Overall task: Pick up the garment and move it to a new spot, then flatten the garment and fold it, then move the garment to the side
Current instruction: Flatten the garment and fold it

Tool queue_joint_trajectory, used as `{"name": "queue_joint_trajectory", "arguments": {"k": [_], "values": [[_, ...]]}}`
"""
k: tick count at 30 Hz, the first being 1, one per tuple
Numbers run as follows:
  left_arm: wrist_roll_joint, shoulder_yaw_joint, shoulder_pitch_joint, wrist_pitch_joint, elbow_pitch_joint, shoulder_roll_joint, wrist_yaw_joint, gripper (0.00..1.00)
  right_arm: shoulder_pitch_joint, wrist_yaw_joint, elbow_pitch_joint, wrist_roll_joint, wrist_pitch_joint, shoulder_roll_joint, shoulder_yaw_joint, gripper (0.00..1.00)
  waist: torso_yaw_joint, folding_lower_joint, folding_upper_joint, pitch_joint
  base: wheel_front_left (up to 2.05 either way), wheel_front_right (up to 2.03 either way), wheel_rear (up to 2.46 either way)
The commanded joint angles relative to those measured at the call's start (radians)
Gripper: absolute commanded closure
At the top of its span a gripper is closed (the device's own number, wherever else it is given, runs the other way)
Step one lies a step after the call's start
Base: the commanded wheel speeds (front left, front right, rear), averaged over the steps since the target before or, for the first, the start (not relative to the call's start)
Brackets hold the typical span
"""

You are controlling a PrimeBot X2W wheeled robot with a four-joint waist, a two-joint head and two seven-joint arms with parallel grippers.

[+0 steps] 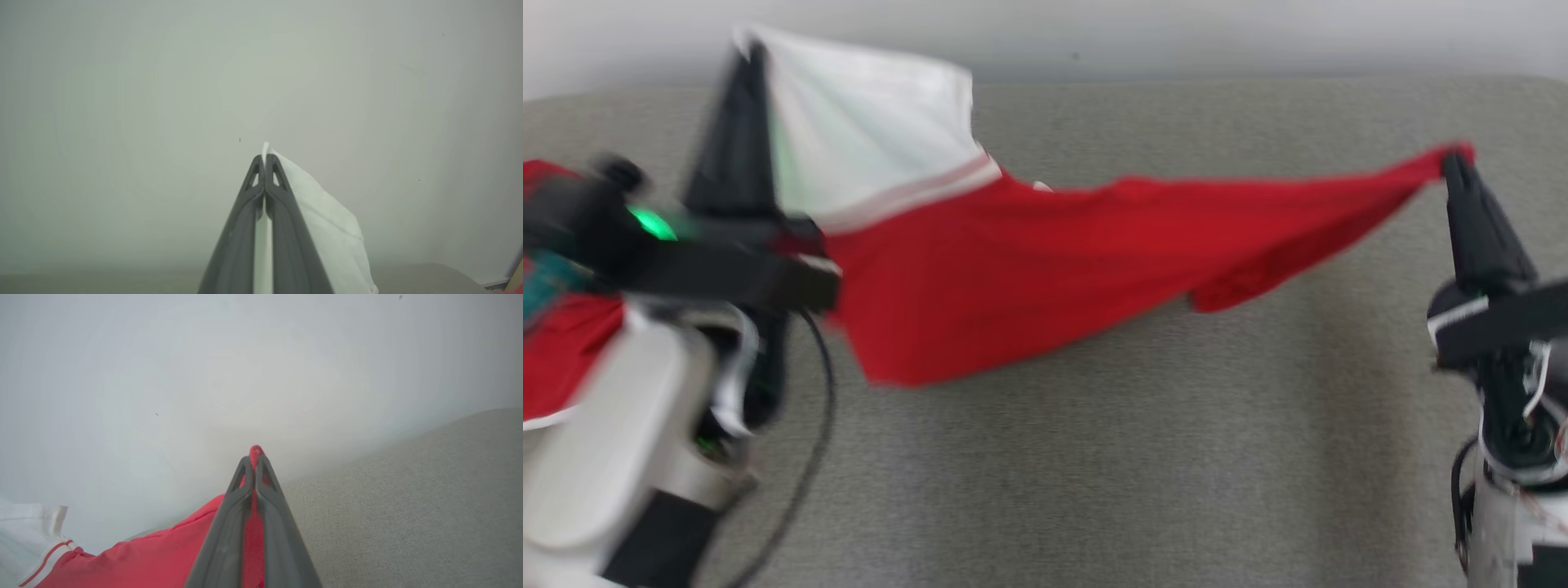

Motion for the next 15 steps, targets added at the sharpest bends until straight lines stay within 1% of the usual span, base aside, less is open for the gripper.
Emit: {"name": "queue_joint_trajectory", "arguments": {"k": [1,4,5,7,9,10,12,15], "values": [[-0.017,0.028,-0.059,0.031,-0.042,0.035,-0.015,1.0,-0.066,-0.002,-0.005,0.017,0.014,0.006,0.012,1.0,-0.058,0.0,-0.0001,0.035,0.0,0.0,0.0],[-0.063,0.071,-0.148,0.084,-0.089,0.081,-0.056,1.0,-0.18,-0.002,0.02,0.029,0.038,0.009,0.051,1.0,-0.109,0.0,-0.0001,0.095,0.0,0.0,0.0],[-0.063,0.071,-0.148,0.084,-0.089,0.081,-0.056,1.0,-0.18,-0.002,0.02,0.029,0.038,0.009,0.051,1.0,-0.109,0.0,-0.0001,0.095,0.0,0.0,0.0],[-0.083,0.085,-0.215,0.132,-0.1,0.117,-0.092,1.0,-0.264,-0.002,0.053,0.015,0.053,0.008,0.086,1.0,-0.139,0.0,-0.0001,0.146,0.0,0.0,0.0],[-0.097,0.102,-0.296,0.18,-0.096,0.151,-0.117,1.0,-0.356,-0.001,0.103,0.009,0.058,0.005,0.111,1.0,-0.163,0.0,-0.0001,0.199,0.0,0.0,0.0],[-0.096,0.111,-0.339,0.197,-0.092,0.165,-0.122,1.0,-0.403,-0.001,0.131,0.006,0.058,0.004,0.119,1.0,-0.172,0.0,-0.0001,0.225,0.0,0.0,0.0],[-0.099,0.131,-0.423,0.206,-0.076,0.176,-0.13,1.0,-0.511,-0.001,0.188,-0.007,0.037,-0.005,0.134,1.0,-0.187,0.0,-0.0001,0.273,0.0,0.0,0.0],[-0.086,0.165,-0.547,0.19,-0.037,0.186,-0.132,1.0,-0.66,-0.001,0.282,-0.04,-0.032,-0.012,0.13,1.0,-0.202,0.0,-0.0001,0.334,0.0,0.0,0.0]]}}
